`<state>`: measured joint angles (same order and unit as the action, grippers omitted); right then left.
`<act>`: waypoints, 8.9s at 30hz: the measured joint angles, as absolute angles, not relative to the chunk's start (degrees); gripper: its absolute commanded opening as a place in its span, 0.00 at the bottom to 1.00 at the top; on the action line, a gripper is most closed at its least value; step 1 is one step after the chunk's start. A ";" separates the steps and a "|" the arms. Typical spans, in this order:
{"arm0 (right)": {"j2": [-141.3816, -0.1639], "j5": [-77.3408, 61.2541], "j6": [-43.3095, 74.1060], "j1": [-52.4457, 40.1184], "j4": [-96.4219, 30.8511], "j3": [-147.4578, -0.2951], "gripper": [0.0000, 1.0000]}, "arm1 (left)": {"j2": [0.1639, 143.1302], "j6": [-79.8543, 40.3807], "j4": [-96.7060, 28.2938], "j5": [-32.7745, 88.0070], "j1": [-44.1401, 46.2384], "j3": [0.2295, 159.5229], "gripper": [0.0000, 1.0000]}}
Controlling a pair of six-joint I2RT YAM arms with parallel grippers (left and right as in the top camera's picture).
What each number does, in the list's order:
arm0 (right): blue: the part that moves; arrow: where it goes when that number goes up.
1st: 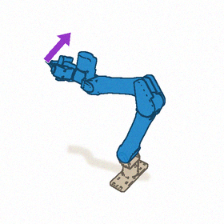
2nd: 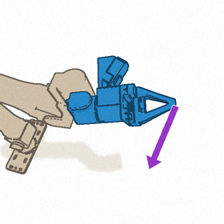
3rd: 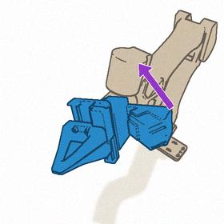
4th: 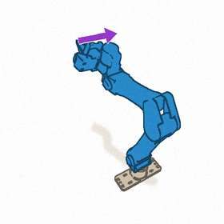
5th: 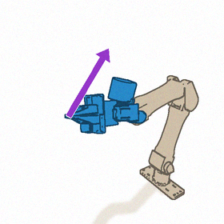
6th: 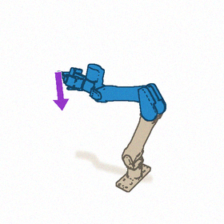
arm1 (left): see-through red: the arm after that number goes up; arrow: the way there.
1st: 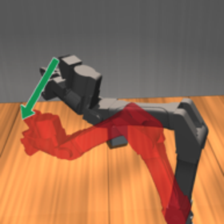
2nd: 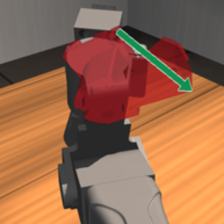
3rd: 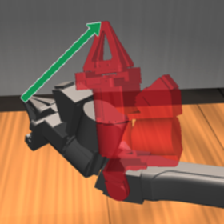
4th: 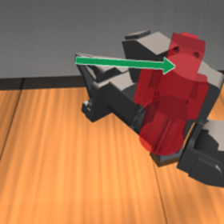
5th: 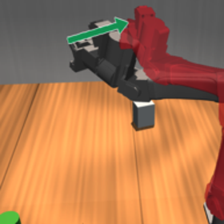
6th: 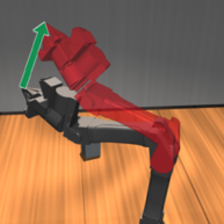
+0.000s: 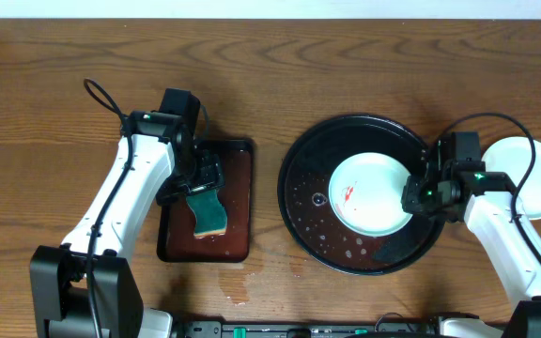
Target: Clean dirty plates on tray and stack at the side
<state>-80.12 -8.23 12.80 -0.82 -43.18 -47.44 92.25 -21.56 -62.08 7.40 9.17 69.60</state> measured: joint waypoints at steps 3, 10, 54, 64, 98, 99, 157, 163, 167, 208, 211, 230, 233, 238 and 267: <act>-80.07 -7.60 9.43 -0.97 -43.18 -50.04 0.39 | 92.25 -21.56 -62.08 7.40 9.17 69.60 0.83; -80.38 -5.23 4.49 -0.73 -39.31 -51.59 0.40 | 92.25 -21.56 -62.08 7.40 9.17 69.60 0.83; -96.71 -10.46 -2.33 -0.56 -37.10 -51.81 0.01 | 92.18 -22.50 -52.84 9.32 9.32 61.10 0.54; -96.75 -10.87 -2.26 -0.67 -37.21 -51.81 0.01 | 90.94 -28.29 -37.76 11.07 9.43 46.11 0.19; -96.75 -11.22 -2.13 -0.67 -37.67 -51.81 0.01 | 91.02 -18.13 -30.81 3.84 9.47 49.74 0.43; -96.75 -11.25 -2.13 -0.67 -37.67 -51.81 0.01 | 91.35 -18.22 -30.00 3.68 9.47 49.34 0.37; -96.82 -11.70 -1.48 -0.69 -37.60 -51.81 0.01 | 91.35 -17.47 -53.10 12.95 17.74 77.12 0.07; -96.82 -11.88 -1.48 -0.78 -37.56 -51.81 0.01 | 93.01 -19.92 -45.06 16.14 28.38 77.10 0.08; -96.82 -11.75 0.05 -1.52 -37.60 -51.81 0.01 | 96.82 -22.31 -40.99 17.02 35.14 77.10 0.07; -97.10 -16.32 4.10 -2.85 -39.16 -51.20 0.01 | 116.60 -31.11 -42.68 2.81 42.11 83.53 0.07; -97.10 -16.53 4.12 -2.85 -39.31 -51.18 0.01 | 116.79 -31.07 -41.28 3.36 42.04 83.50 0.08; -97.10 -15.84 4.10 -2.83 -39.22 -51.16 0.01 | 119.48 -31.68 -27.16 26.37 45.41 82.98 0.10; -97.10 -15.75 4.08 -2.83 -39.33 -51.16 0.01 | 119.50 -31.66 -27.24 26.98 45.95 82.96 0.11; -97.10 -15.70 4.03 -2.83 -39.44 -51.16 0.01 | 119.44 -31.20 -32.25 24.67 45.54 83.46 0.08; -97.10 -21.41 3.90 -3.57 -39.55 -51.22 0.01 | 118.24 -27.05 -55.13 -18.59 44.27 91.31 0.08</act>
<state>-97.10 -21.41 3.90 -3.57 -39.55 -51.22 118.24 -27.05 -55.13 -18.59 44.27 91.31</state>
